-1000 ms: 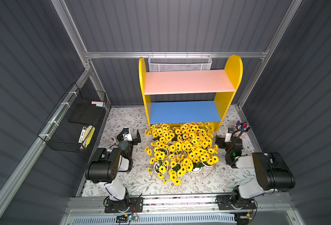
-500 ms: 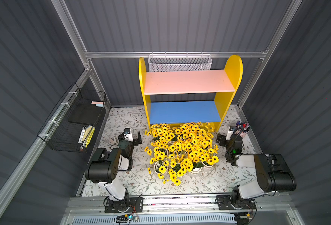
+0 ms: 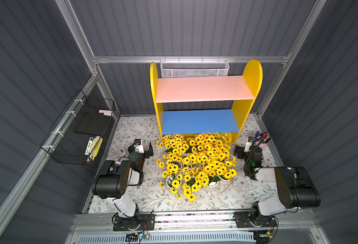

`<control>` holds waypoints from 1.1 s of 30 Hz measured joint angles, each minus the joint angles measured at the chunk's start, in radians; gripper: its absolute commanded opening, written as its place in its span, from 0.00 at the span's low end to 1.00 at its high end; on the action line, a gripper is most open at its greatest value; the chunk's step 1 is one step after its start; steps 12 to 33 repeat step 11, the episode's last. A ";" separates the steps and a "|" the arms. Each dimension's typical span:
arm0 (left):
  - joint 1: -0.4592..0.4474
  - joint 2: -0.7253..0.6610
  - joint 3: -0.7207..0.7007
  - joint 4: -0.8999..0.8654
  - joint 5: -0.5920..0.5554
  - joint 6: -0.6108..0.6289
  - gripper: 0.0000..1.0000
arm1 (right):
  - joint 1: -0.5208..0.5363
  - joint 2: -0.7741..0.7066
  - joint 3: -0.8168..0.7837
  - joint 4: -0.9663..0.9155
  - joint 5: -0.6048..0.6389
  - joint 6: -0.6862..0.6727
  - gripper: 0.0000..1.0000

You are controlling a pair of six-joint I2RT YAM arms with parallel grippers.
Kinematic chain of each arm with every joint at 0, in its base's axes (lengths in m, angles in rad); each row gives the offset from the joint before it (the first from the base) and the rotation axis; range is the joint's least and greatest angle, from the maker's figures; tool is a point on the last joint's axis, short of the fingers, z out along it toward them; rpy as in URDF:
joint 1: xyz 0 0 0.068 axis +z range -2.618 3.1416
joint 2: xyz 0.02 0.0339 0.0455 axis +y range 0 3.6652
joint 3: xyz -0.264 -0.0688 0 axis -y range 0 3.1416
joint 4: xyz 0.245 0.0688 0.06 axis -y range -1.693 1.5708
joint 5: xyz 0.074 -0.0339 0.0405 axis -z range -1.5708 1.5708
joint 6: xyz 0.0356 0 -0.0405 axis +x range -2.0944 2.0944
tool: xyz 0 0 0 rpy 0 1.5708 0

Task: Take the sunflower pots off the shelves
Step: Reset both arms

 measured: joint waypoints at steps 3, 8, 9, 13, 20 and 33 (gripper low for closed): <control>0.000 0.000 0.000 0.000 0.000 0.000 0.99 | 0.000 0.000 0.000 0.000 0.000 0.000 0.99; 0.000 0.000 0.000 0.000 0.002 0.000 0.99 | 0.000 0.000 0.000 0.000 0.000 0.000 0.99; 0.000 0.000 0.000 0.000 0.004 0.000 0.99 | 0.000 0.000 0.000 0.000 0.000 0.000 0.99; 0.000 0.000 0.000 0.000 0.007 0.000 0.99 | 0.000 0.000 0.000 0.000 0.000 0.000 0.99; 0.000 0.000 0.000 0.000 0.007 0.000 0.99 | 0.000 0.000 0.000 0.000 0.000 0.000 0.99; 0.000 0.000 0.000 0.000 0.007 0.000 0.99 | 0.000 0.000 0.000 0.000 0.000 0.000 0.99</control>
